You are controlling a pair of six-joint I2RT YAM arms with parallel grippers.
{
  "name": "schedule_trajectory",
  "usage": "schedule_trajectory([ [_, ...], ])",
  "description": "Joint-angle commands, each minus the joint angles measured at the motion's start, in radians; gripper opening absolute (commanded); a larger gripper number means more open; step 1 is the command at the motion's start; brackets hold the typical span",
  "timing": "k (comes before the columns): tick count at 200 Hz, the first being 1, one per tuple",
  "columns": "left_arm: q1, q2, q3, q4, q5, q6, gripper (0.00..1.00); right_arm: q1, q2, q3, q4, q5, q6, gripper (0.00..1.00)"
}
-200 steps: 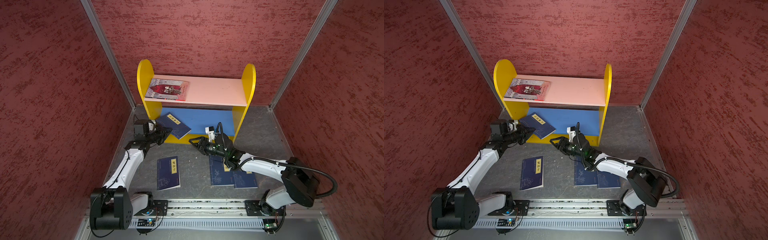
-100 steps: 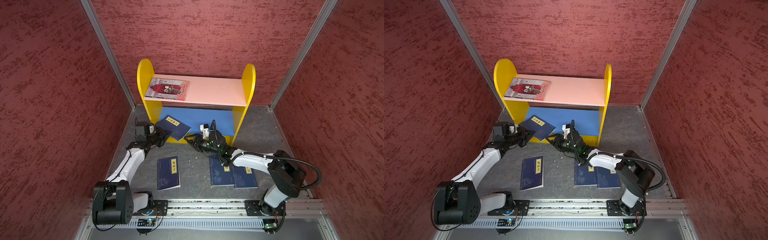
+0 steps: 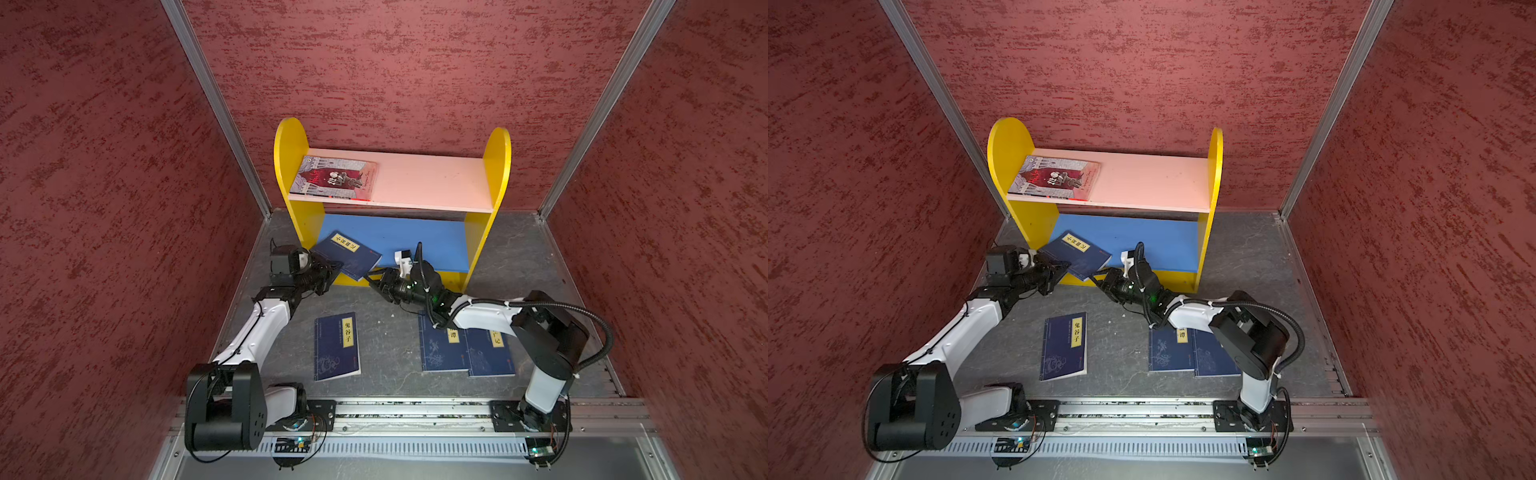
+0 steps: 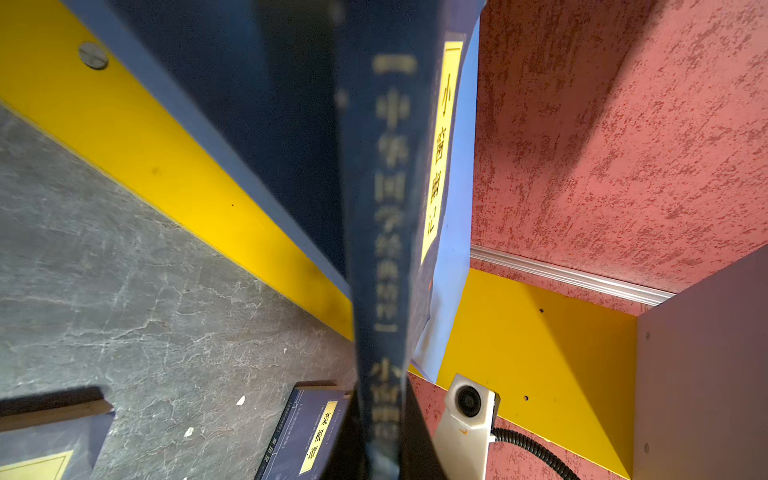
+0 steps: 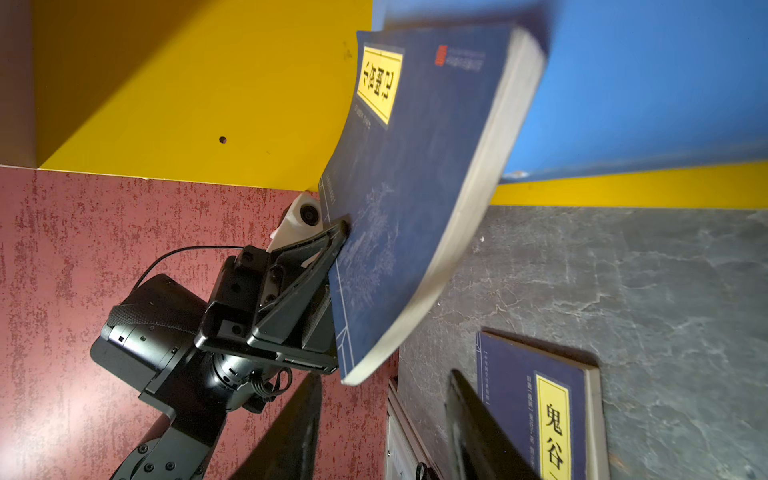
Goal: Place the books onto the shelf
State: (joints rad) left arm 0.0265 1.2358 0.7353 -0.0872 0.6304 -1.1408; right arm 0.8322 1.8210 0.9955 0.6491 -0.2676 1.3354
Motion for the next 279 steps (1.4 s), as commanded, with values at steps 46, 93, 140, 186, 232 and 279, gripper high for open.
schedule_trajectory([
  [46, 0.015, -0.011, -0.015, 0.041, -0.003, -0.037, 0.11, -0.007, 0.058, 0.06, 0.122, 0.013, 0.049, 0.38],
  [93, 0.015, -0.012, -0.025, 0.048, 0.003, -0.048, 0.24, -0.012, 0.079, 0.076, 0.138, 0.001, 0.059, 0.25],
  [140, 0.015, -0.02, -0.036, 0.037, 0.003, -0.051, 0.4, -0.019, 0.087, 0.096, 0.133, -0.007, 0.062, 0.14],
  [186, 0.034, -0.061, 0.001, -0.1, 0.022, -0.023, 0.47, -0.035, 0.056, 0.145, 0.02, -0.03, -0.013, 0.1],
  [232, 0.075, -0.097, 0.038, -0.195, 0.09, -0.012, 0.48, -0.07, 0.045, 0.172, -0.05, -0.068, -0.043, 0.1],
  [279, 0.118, -0.121, 0.105, -0.351, 0.157, 0.055, 0.48, -0.098, 0.069, 0.19, -0.06, -0.096, -0.043, 0.12],
])
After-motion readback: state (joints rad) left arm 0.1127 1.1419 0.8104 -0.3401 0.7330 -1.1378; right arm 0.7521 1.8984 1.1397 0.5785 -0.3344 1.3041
